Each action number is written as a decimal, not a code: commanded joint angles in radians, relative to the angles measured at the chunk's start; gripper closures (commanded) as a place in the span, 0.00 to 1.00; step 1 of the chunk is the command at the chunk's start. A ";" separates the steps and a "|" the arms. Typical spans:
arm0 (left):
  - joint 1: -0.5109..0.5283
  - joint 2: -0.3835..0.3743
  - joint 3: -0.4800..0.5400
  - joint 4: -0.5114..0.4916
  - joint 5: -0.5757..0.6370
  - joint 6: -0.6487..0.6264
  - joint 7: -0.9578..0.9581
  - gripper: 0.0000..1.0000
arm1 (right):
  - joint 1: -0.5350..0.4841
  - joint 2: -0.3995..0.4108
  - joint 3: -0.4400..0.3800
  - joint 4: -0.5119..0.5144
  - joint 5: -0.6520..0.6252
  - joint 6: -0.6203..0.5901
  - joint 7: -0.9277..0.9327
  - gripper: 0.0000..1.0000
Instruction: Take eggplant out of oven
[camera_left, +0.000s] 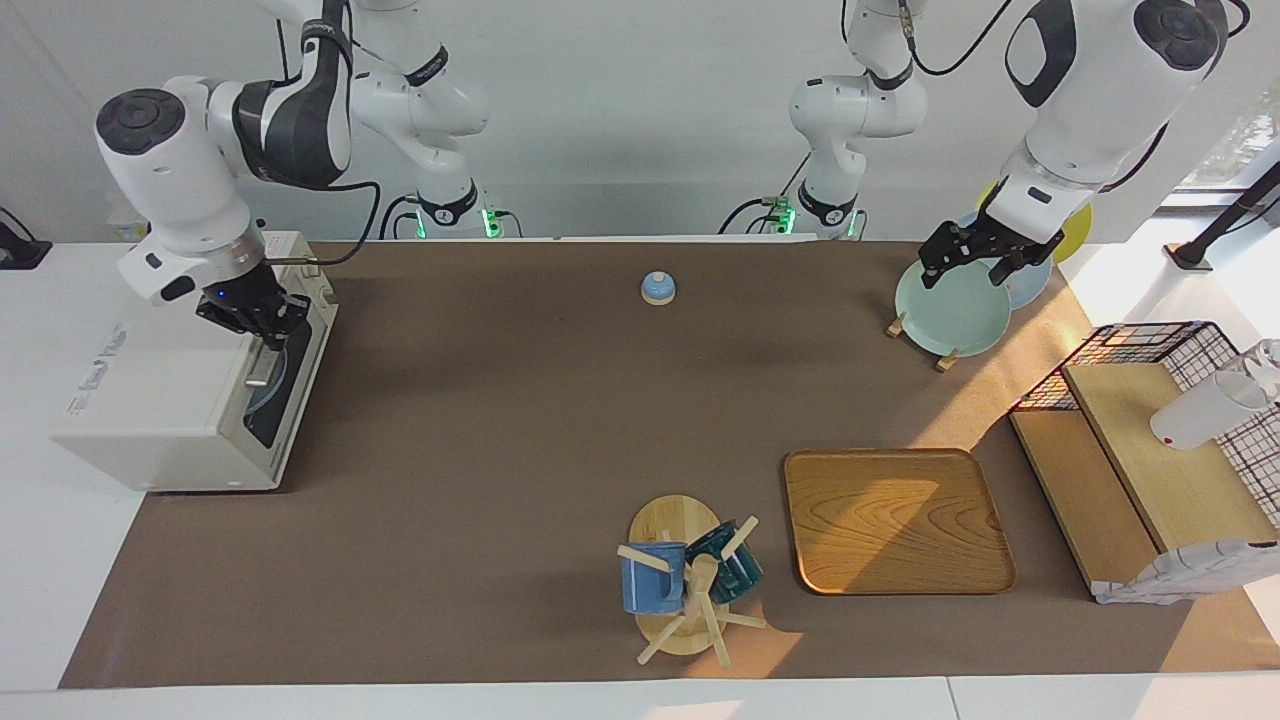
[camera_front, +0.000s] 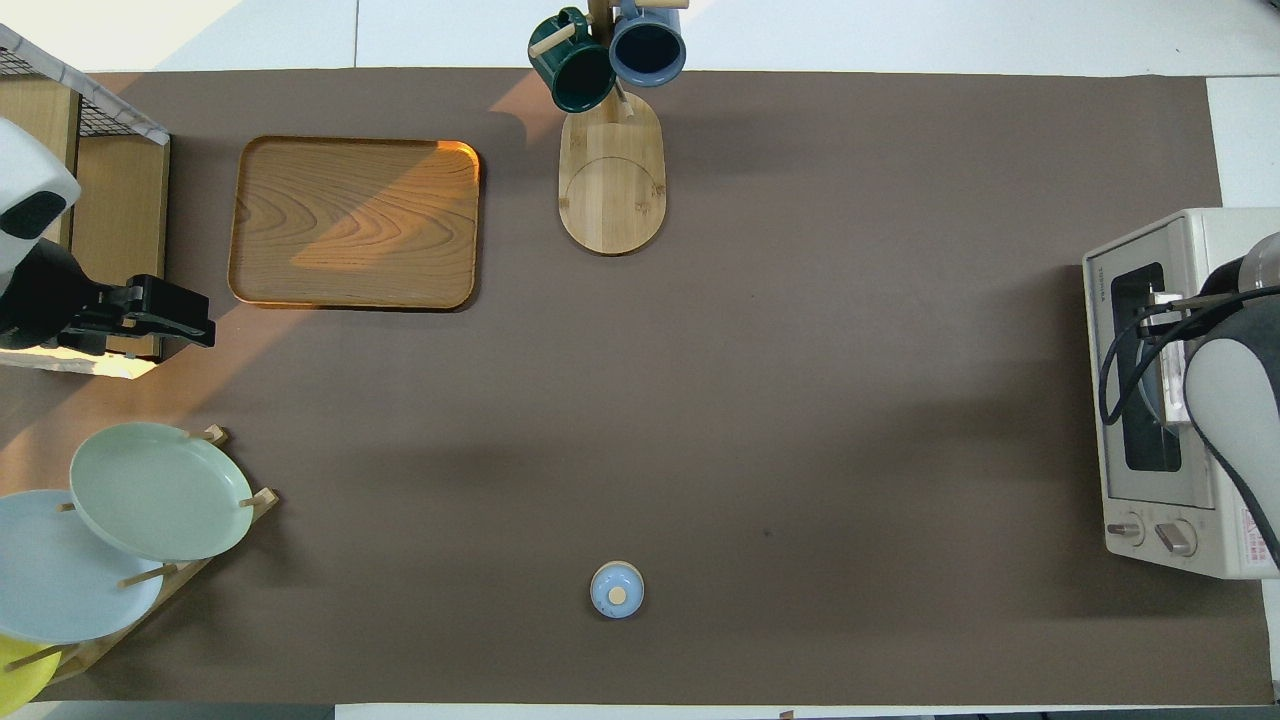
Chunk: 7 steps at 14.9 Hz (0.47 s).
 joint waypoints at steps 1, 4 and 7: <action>0.010 -0.002 -0.007 0.000 0.020 -0.010 0.006 0.00 | -0.020 -0.024 0.007 -0.045 -0.006 0.014 -0.032 1.00; 0.010 -0.002 -0.007 -0.002 0.020 -0.010 0.006 0.00 | -0.037 -0.033 0.008 -0.087 -0.005 0.032 -0.039 1.00; 0.010 -0.002 -0.007 0.000 0.020 -0.010 0.006 0.00 | -0.034 -0.033 0.010 -0.118 -0.003 0.068 -0.033 1.00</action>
